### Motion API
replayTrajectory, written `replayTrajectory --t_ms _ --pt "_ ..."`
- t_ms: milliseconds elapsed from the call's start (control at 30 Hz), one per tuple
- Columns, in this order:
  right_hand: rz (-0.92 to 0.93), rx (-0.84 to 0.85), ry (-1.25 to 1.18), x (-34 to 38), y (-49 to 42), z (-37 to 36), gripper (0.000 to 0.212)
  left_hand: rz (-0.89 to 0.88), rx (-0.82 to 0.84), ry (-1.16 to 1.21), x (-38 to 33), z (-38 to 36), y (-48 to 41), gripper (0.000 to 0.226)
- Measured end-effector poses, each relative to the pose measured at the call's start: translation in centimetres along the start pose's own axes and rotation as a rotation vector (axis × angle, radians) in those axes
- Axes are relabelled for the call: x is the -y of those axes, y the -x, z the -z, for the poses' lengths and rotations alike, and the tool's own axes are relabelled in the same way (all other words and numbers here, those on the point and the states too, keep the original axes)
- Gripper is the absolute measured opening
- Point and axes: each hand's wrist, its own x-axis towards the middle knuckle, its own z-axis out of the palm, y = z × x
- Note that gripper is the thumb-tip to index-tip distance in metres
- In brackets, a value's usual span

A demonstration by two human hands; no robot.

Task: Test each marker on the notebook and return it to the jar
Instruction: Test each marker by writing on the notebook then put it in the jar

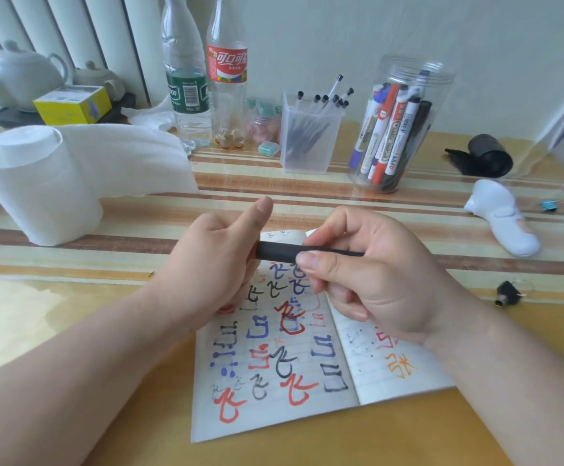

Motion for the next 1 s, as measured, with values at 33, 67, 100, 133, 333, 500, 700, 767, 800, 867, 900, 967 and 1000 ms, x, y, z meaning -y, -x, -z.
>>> replayTrajectory --t_ms 33,67,100,133,333,500,700,767,800,867,900,967,1000 --pt "-0.014 -0.018 -0.012 0.0 -0.1 0.0 0.017 -0.029 -0.004 -0.043 -0.1 0.1 -0.1 0.068" --pt "-0.035 -0.033 -0.051 -0.1 -0.2 0.0 0.016 -0.085 -0.011 -0.113 -0.2 0.2 -0.3 0.069" --pt "-0.059 -0.046 -0.117 -0.1 -0.3 0.1 0.014 -0.156 -0.017 -0.179 -0.2 0.4 -0.3 0.068" --pt "-0.078 -0.062 -0.199 0.0 -0.5 0.3 0.012 -0.227 -0.027 -0.228 -0.2 0.5 -0.4 0.067" --pt "0.090 -0.244 -0.329 -0.6 -1.3 0.6 0.017 -0.324 0.032 -0.422 0.2 0.1 -0.1 0.042" --pt "0.161 -0.273 -0.123 -2.0 -1.8 0.1 0.016 -0.351 0.139 -0.367 0.2 -0.9 0.5 0.036" --pt "0.141 -0.186 0.076 -2.1 -1.8 0.3 0.042 -0.295 0.201 -0.446 0.3 -0.5 0.6 0.038" --pt "0.154 -0.181 0.131 -2.0 -1.7 0.3 0.050 -0.311 0.210 -0.459 0.1 -0.4 0.9 0.037" --pt "0.160 -0.184 0.135 -2.0 -1.7 0.4 0.054 -0.318 0.206 -0.444 0.0 -0.4 1.0 0.038" --pt "0.167 -0.193 0.120 -1.9 -1.7 0.4 0.058 -0.344 0.152 -0.420 -0.1 -0.4 0.9 0.037" --pt "0.170 -0.199 0.119 -1.8 -1.7 0.5 0.059 -0.357 0.113 -0.411 -0.1 -0.4 0.9 0.037" --pt "0.176 -0.215 0.144 -1.6 -1.6 0.7 0.059 -0.360 0.038 -0.379 -0.1 -0.3 0.7 0.039" --pt "0.177 -0.228 0.159 -1.5 -1.6 0.7 0.058 -0.360 0.010 -0.367 -0.1 -0.2 0.7 0.041"
